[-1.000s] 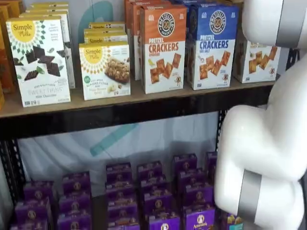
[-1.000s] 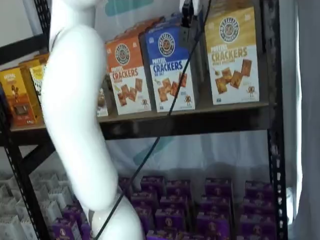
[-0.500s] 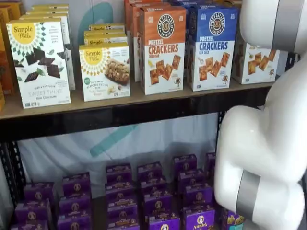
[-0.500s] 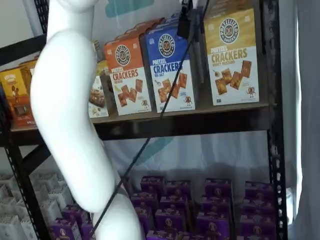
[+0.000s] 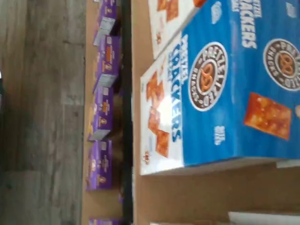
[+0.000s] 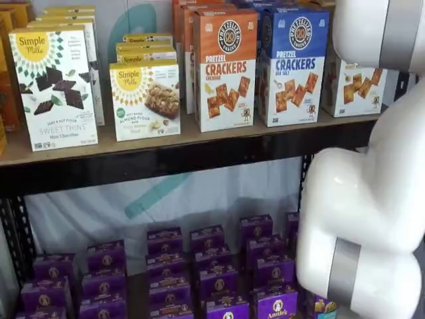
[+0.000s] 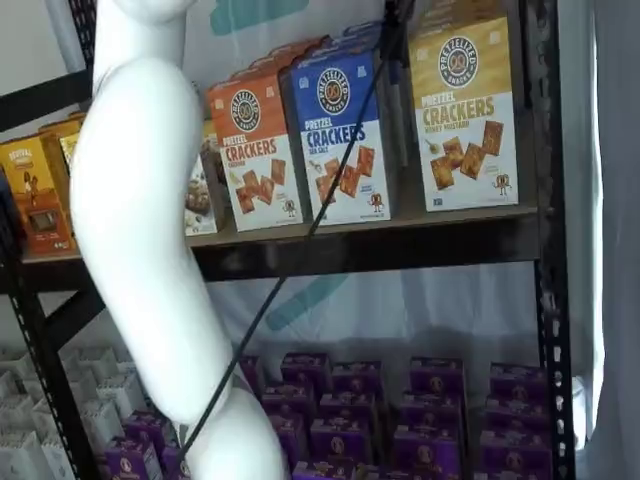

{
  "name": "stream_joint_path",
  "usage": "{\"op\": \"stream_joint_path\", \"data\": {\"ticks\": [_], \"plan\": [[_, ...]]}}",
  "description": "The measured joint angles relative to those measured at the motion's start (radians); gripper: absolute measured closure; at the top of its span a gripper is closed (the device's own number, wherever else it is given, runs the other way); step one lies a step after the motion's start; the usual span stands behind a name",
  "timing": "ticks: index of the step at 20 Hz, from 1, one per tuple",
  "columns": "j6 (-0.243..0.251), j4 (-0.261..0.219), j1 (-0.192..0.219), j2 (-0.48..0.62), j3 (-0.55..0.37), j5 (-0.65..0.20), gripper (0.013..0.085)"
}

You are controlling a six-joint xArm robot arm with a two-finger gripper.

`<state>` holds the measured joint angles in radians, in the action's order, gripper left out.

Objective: Retrieve the yellow and white box located on the top shelf, the sixth one from the left

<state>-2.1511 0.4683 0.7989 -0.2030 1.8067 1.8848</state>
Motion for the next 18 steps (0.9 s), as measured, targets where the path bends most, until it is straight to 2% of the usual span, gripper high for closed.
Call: {"op": "stream_joint_path", "data": {"ticks": [12, 18], "plan": [[-0.028, -0.093, -0.087, 0.009, -0.064, -0.250, 0.0130], [-0.029, -0.136, -0.113, 0.056, -0.053, -0.286, 0.0130]]}}
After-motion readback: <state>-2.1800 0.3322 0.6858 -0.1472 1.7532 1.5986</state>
